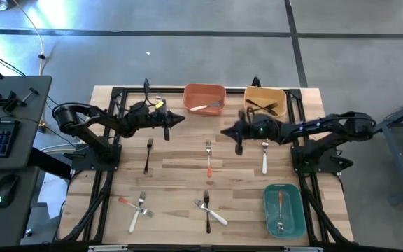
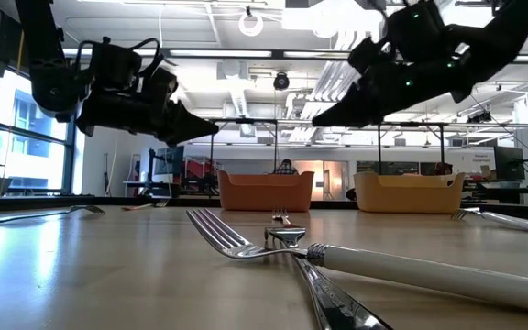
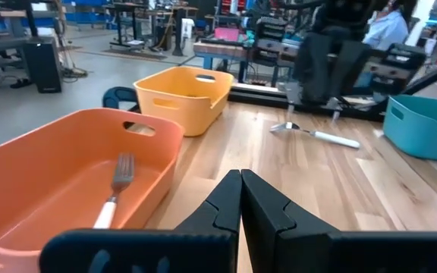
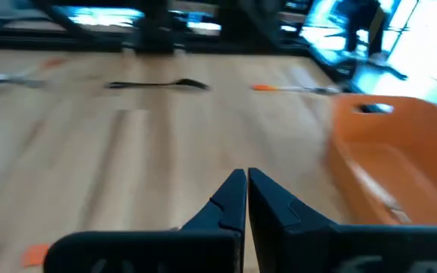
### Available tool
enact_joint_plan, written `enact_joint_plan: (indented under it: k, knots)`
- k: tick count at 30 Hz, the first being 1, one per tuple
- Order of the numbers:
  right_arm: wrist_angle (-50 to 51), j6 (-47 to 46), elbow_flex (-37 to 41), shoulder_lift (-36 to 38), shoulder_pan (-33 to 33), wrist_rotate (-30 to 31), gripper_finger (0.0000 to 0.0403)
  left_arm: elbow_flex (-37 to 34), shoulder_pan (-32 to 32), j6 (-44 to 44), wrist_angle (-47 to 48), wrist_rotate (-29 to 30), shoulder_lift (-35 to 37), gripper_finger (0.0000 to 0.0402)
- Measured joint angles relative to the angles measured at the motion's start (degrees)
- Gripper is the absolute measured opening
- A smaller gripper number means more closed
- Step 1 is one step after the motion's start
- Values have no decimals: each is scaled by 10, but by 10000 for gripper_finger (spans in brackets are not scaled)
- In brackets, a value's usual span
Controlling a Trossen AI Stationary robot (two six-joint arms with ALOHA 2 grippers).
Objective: Sort silverware by color (type)
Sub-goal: Put the orange fork into the green bin
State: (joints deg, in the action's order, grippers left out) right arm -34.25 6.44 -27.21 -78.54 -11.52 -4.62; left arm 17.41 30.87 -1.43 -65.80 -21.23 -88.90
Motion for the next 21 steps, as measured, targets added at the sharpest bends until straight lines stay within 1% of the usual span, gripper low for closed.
enact_joint_plan:
  k: [2,7,10,13,16,21]
  knots:
    - [-15,-3,8,0,28,4,0,0,-7,5,2,0,0,0]
    - [-8,-16,9,0,94,46,0,0,-19,11,2,0,0,0]
    - [10,-16,8,9,126,61,0,0,-26,11,2,1,0,0]
    - [57,-31,-2,30,156,83,0,0,-37,11,1,35,0,1]
    - [109,-34,-10,61,187,109,0,0,-49,33,1,64,0,4]
    - [215,-51,-16,131,242,162,0,0,-64,66,1,65,0,10]
